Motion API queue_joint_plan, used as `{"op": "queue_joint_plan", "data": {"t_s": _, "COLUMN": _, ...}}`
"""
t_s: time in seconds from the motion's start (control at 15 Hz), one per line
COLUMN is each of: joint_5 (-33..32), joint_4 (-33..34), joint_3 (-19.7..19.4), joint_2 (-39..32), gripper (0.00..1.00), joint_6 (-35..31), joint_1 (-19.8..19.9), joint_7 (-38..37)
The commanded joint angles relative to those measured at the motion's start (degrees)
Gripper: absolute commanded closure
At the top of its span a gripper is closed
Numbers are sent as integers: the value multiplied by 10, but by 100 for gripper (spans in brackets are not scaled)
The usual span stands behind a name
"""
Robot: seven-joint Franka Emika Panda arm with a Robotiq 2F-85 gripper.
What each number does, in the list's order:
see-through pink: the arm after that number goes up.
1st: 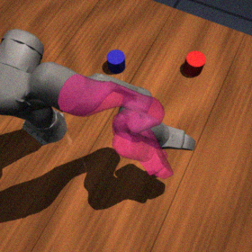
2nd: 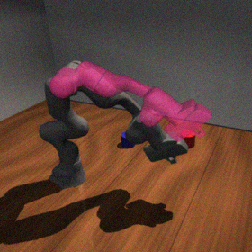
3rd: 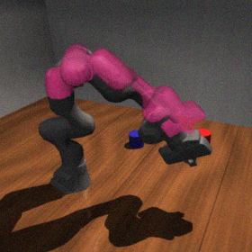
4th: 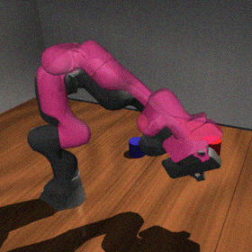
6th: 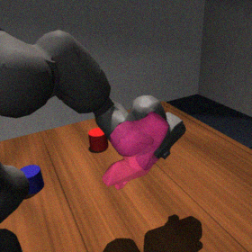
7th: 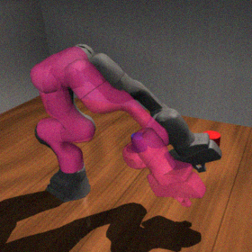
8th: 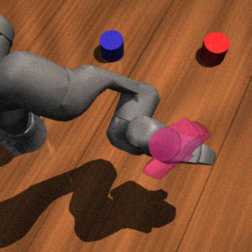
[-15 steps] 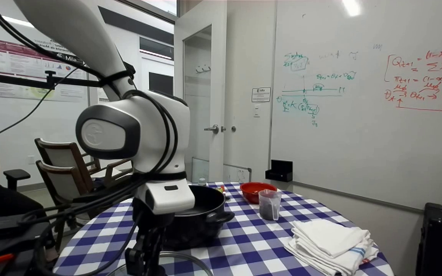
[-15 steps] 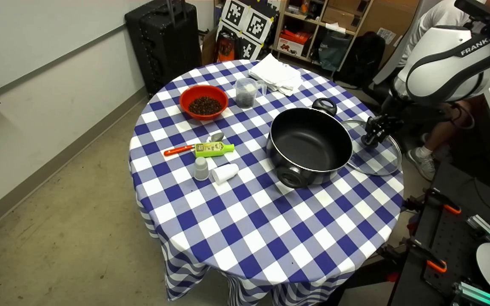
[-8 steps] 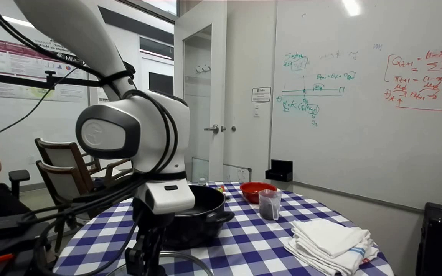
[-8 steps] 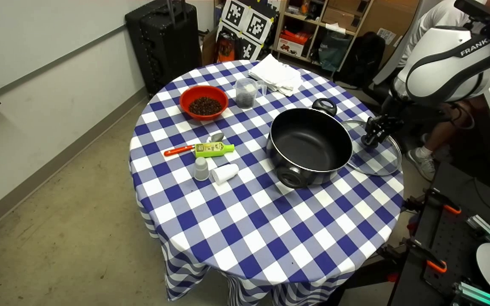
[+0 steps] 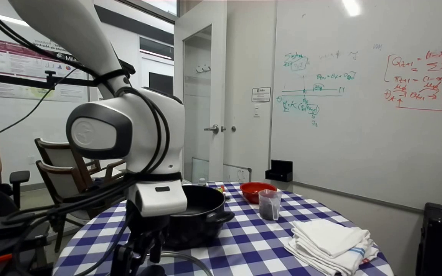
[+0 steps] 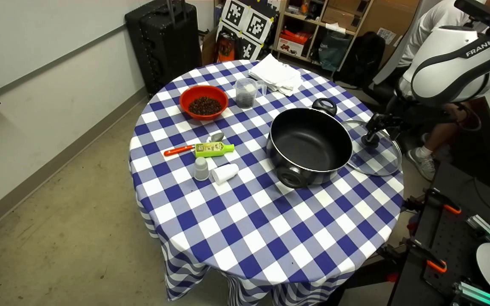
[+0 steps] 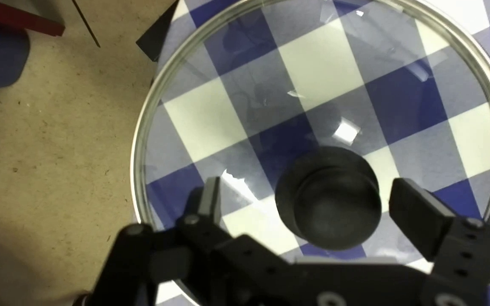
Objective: Put the pot of the lid on the table
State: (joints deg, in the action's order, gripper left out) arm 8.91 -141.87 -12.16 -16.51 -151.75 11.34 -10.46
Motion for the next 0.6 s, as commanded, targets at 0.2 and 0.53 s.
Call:
{"op": "queue_joint_plan", "data": {"t_s": 0.2, "joint_5": -34, "joint_4": -63, "joint_3": -25, "joint_2": 94, "gripper": 0, "joint_6": -75, "joint_1": -11, "joint_7": -17}}
{"op": "queue_joint_plan", "data": {"t_s": 0.53, "joint_5": -76, "joint_4": -62, "joint_3": -27, "joint_2": 107, "gripper": 0, "joint_6": -100, "joint_1": -1, "joint_7": -19}}
